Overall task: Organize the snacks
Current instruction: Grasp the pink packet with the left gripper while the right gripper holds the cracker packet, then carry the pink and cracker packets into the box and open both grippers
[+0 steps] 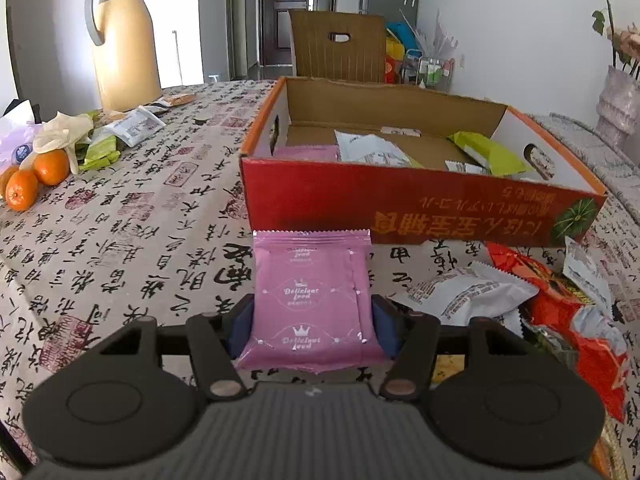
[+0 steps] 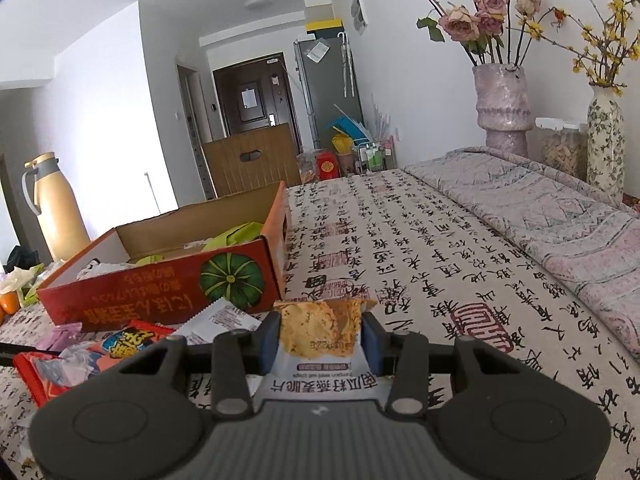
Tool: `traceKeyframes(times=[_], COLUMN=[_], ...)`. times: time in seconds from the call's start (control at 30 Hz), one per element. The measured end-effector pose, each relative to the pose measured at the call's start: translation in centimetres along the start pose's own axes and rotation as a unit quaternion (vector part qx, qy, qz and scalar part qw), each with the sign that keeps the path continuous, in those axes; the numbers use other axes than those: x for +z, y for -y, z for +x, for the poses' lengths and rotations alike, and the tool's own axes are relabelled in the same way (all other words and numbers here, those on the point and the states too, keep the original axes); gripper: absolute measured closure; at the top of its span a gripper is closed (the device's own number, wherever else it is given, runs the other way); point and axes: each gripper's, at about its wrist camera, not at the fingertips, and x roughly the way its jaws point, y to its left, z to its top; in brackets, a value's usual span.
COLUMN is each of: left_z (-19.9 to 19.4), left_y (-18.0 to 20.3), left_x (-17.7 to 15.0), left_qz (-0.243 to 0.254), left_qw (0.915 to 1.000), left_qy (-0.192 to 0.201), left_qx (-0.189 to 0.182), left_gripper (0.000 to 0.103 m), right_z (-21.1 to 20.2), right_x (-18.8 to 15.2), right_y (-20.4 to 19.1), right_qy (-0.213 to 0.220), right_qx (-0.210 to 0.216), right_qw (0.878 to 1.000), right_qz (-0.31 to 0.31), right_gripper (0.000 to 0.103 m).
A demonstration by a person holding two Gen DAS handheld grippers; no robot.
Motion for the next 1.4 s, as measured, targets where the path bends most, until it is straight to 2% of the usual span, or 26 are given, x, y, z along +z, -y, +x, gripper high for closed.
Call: traceKeyframes(times=[0.2, 0.47, 0.77, 1.03, 1.4], left_z=[-1.9, -4.2, -5.5, -5.2, -2.7], left_y=[-0.4, -0.7, 0.0, 1.1, 2.5], left_x=[0.6, 2.0, 4.6, 7.1, 10.3], left_qz=[-0.004, -0.016, -0.011, 0.001, 0.009], left_qw=[0.9996, 0.9974, 0.9938, 0.9905, 0.9895], left_qy=[0.027, 0.069, 0.108, 0.134, 0.143], left_qx=[-0.005, -0.013, -0.024, -0.029, -0.023], left_gripper=[0.042, 0.042, 0.042, 0.042, 0.042], right_z=[-0.7, -2.0, -1.3, -0.2, 3.4], right_x=[0.0, 1.7, 3.9, 6.1, 9.2], right_y=[-1.0, -3.1, -6.3, -8.8, -11.3], right_qy=[0.015, 0.041, 0.061, 0.076, 0.084], right_qx=[-0.009, 0.015, 0.042, 0.058, 0.072], right_qw=[1.000, 0.998, 0.996, 0.993, 0.989], right_qz=[-0.025, -0.034, -0.050, -0.072, -0.099], right_gripper=[0.061, 0.061, 0.061, 0.061, 0.061])
